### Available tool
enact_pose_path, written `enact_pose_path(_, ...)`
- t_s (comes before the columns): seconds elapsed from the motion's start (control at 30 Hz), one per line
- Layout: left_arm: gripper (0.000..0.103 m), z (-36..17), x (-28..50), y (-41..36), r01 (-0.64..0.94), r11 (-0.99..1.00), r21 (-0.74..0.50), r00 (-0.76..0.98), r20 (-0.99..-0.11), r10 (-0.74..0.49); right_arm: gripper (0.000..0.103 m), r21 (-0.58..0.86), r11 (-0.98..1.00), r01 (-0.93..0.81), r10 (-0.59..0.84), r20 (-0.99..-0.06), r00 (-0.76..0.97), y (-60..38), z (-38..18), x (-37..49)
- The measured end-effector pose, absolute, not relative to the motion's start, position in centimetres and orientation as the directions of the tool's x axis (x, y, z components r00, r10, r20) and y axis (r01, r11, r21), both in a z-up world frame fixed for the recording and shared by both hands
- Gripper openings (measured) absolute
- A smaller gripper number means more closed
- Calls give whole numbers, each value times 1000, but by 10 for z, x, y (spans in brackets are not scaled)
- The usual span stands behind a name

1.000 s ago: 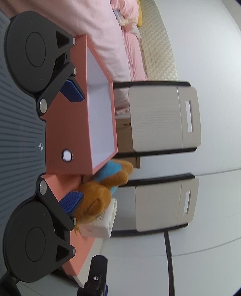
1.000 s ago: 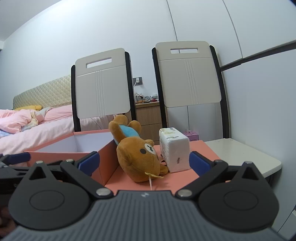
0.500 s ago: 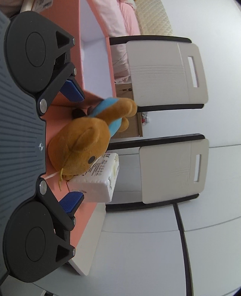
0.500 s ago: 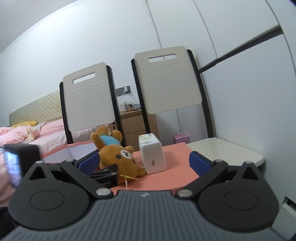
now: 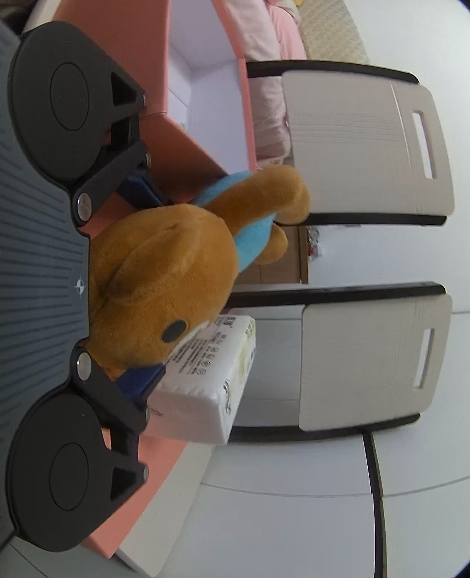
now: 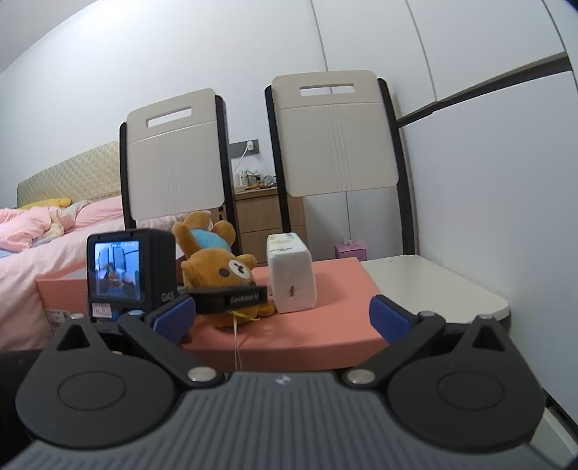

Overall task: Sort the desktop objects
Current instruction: 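Reach the left gripper to the brown teddy bear and close on it, then carry the teddy bear into the pink box and open the left gripper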

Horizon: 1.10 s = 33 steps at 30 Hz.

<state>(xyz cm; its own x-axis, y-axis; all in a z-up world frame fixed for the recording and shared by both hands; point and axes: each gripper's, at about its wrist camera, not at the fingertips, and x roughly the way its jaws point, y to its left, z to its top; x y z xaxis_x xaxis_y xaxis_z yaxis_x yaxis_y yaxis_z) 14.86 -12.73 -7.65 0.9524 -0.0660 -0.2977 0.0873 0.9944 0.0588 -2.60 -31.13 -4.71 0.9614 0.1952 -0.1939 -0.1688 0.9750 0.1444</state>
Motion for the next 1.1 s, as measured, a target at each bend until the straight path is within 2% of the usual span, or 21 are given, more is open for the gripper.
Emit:
enact_pose_path(0.07, 76, -73, 146, -127, 101, 992, 80, 953, -295, -73, 103, 143, 976, -166, 193, -201, 960, -310, -48, -24)
enact_pose_path(0.17, 71, -62, 140, -123, 127, 987, 100, 952, -293, -93, 103, 150, 975, -165, 195, -209, 958, -307, -49, -22)
enact_pose_path(0.5, 70, -6, 123, -99, 150, 981, 125, 969, -217, -121, 103, 158, 967, -202, 232, -208, 950, -285, -48, -18)
enact_pose_path(0.73, 71, 13, 128, -50, 48, 985, 167, 988, -150, -23, 103, 159, 959, -237, 266, -198, 943, -266, -48, -13)
enact_pose_path(0.9, 71, -4, 150, -15, -1, 991, 134, 984, -174, 24, 103, 156, 955, -252, 280, -195, 940, -251, -48, -6)
enact_pose_path(1.1, 72, -22, 164, -12, 0, 991, 132, 974, -226, 30, 103, 161, 951, -262, 292, -206, 934, -240, -49, 0)
